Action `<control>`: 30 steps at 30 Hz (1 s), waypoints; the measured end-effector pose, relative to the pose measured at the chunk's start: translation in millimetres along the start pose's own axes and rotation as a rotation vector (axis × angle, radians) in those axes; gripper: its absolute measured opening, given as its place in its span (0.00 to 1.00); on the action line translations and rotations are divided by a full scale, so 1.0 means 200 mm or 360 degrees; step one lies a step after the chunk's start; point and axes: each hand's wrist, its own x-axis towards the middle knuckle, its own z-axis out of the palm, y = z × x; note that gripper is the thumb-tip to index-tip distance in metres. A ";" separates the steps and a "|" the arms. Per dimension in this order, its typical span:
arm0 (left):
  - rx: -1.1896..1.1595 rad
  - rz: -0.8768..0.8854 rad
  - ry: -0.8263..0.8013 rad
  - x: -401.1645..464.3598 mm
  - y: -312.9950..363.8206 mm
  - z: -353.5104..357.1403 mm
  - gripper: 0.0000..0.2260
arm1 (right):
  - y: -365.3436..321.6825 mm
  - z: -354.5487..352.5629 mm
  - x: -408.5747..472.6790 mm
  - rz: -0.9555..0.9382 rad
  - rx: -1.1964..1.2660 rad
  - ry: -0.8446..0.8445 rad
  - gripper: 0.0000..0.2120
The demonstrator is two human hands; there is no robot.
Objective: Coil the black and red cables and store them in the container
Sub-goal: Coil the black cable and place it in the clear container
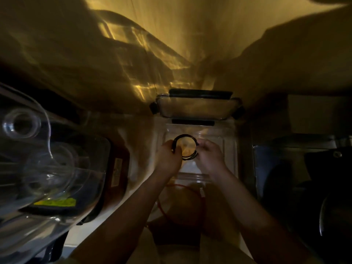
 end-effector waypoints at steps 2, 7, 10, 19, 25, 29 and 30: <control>-0.0081 -0.0087 -0.0026 0.03 -0.01 0.03 0.11 | 0.01 0.00 0.04 0.0047 -0.0017 -0.0053 0.11; -0.0215 -0.0228 -0.0027 0.08 -0.02 0.07 0.13 | 0.06 0.05 0.13 0.0183 0.0021 -0.0149 0.13; -0.0293 -0.0272 -0.0048 0.09 -0.01 0.08 0.14 | 0.06 0.07 0.14 0.0220 0.0070 -0.0180 0.17; -0.0254 -0.0162 -0.0068 0.14 -0.05 0.06 0.19 | 0.03 0.10 0.13 0.0131 0.0085 -0.0255 0.16; -0.0223 0.0041 -0.0011 0.08 -0.07 0.01 0.13 | 0.02 0.06 0.08 0.0093 0.0081 -0.0147 0.12; -0.0225 0.0174 0.0044 -0.02 -0.05 -0.07 0.14 | 0.01 0.01 0.00 0.0006 0.0216 -0.0034 0.07; -0.0221 0.0194 0.0050 -0.05 -0.06 -0.09 0.14 | 0.00 -0.01 -0.03 -0.0030 0.0234 -0.0001 0.08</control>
